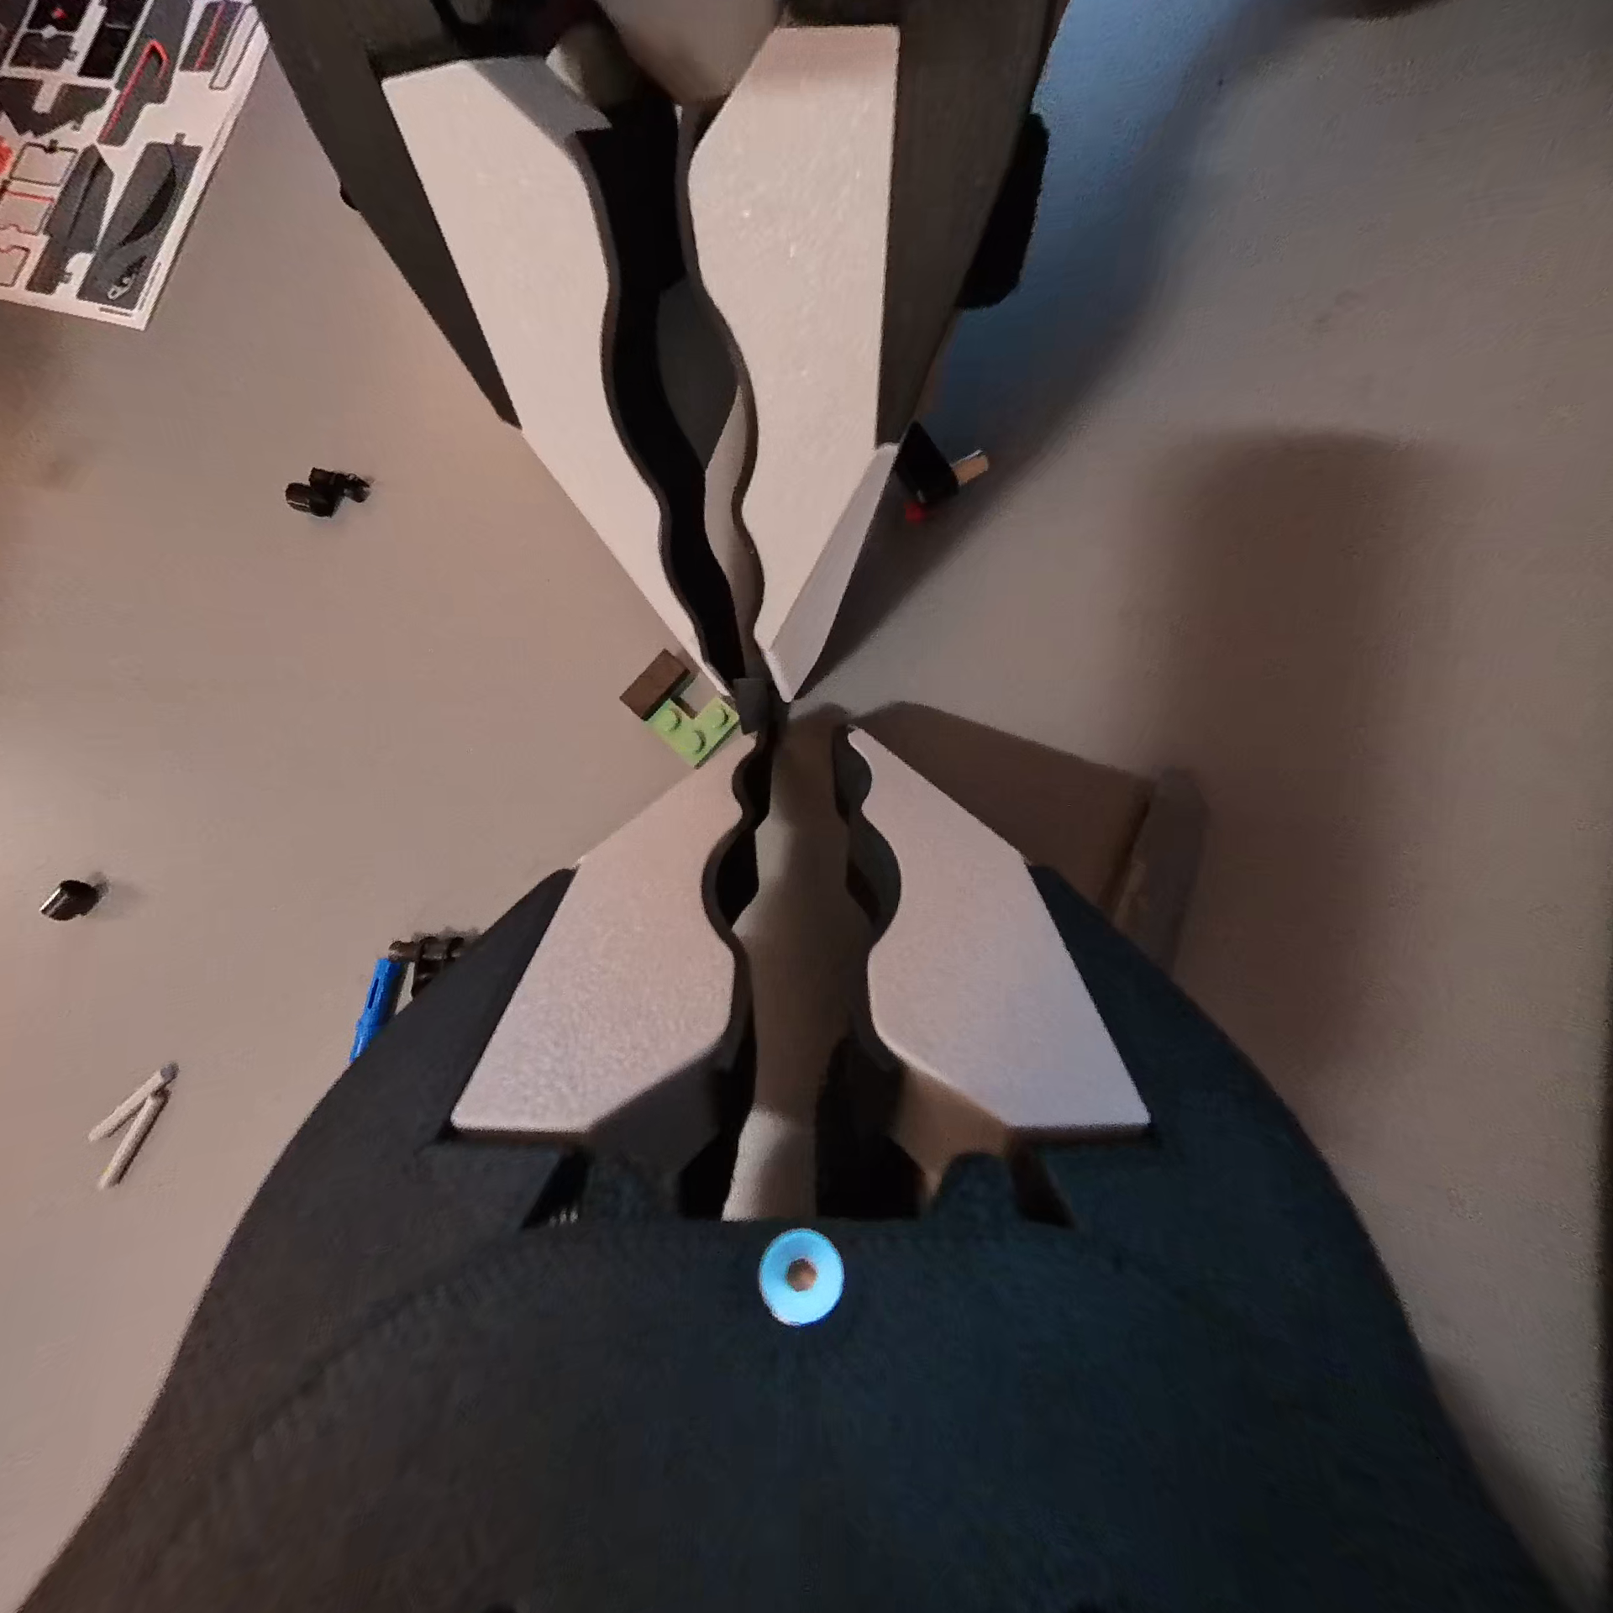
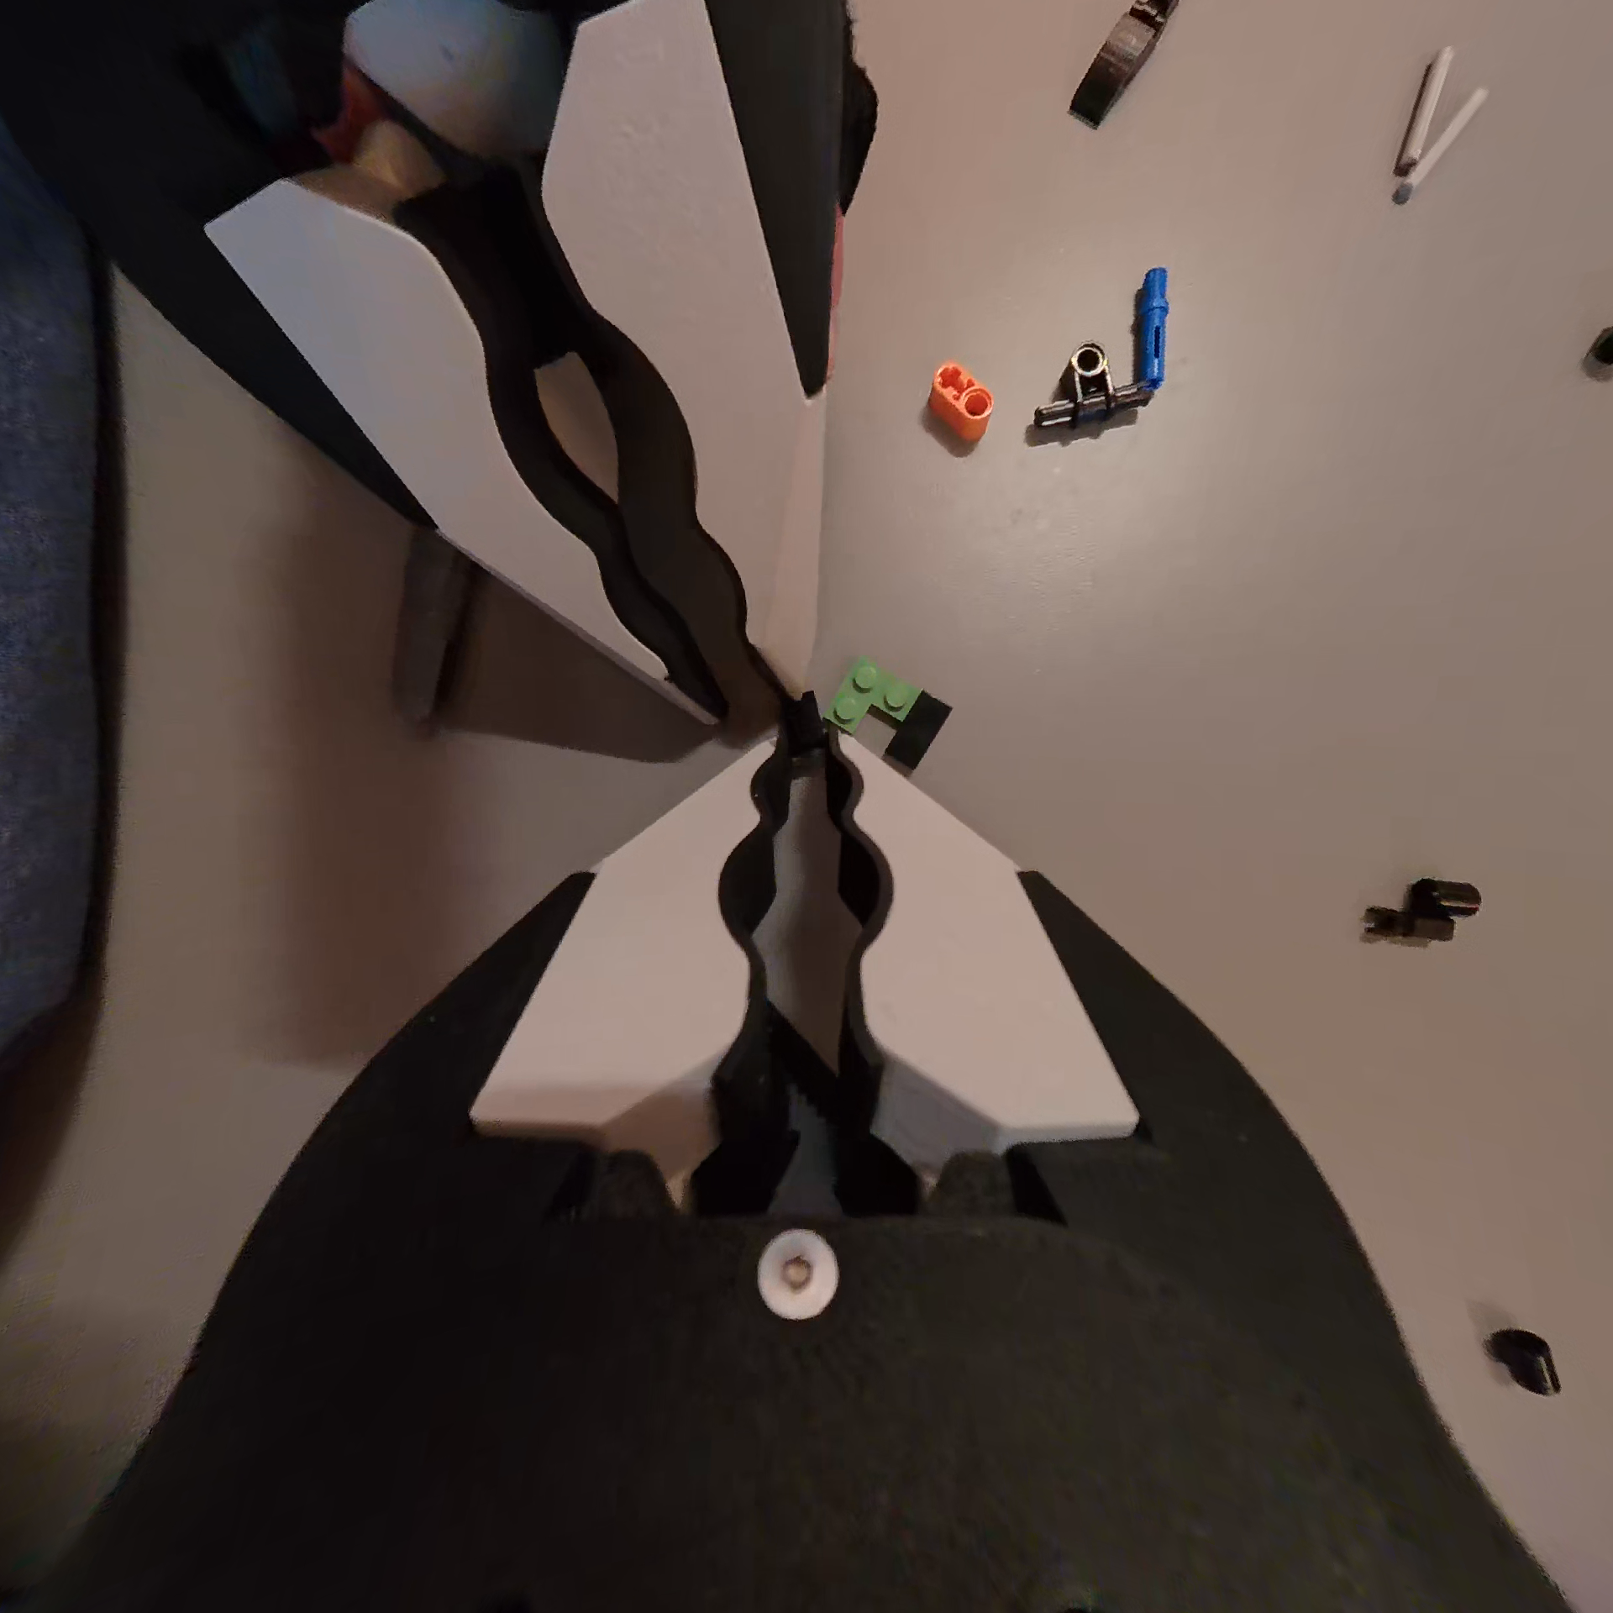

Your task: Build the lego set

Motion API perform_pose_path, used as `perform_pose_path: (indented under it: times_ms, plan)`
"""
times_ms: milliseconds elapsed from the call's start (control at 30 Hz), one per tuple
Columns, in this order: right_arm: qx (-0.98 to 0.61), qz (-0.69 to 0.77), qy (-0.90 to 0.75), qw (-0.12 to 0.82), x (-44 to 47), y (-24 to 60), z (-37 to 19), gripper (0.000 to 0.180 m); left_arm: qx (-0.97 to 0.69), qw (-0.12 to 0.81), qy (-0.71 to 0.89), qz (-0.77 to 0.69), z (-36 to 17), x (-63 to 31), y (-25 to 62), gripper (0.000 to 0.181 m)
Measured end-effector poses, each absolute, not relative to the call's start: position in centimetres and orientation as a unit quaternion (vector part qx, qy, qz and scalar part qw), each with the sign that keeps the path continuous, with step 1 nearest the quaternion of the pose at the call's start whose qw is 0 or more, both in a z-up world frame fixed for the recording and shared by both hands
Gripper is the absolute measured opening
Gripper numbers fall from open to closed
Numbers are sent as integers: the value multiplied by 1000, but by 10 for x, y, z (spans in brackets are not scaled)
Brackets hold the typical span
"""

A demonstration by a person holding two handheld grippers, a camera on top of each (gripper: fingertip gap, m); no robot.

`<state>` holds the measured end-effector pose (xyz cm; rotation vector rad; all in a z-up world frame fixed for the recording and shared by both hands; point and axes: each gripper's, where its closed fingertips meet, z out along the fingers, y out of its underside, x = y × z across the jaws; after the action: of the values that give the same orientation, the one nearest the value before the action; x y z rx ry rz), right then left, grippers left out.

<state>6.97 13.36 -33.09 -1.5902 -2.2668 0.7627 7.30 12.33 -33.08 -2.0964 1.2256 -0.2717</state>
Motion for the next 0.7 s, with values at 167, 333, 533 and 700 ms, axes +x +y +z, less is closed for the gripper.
perform_pose_path:
  times_ms: [167,333,533,700]
  plan:
    - [-551,267,-777,143,70,132,-330,5,-804,340,477,-105,-330,73,122,14]
    - [-559,277,-768,145,71,127,-326,5,-809,338,468,-113,-329,68,123,19]
    - [-572,297,-748,156,68,128,-321,5,-800,351,476,-98,-325,66,125,18]
    - [-576,340,-725,167,66,127,-306,5,-781,382,489,-72,-315,68,129,11]
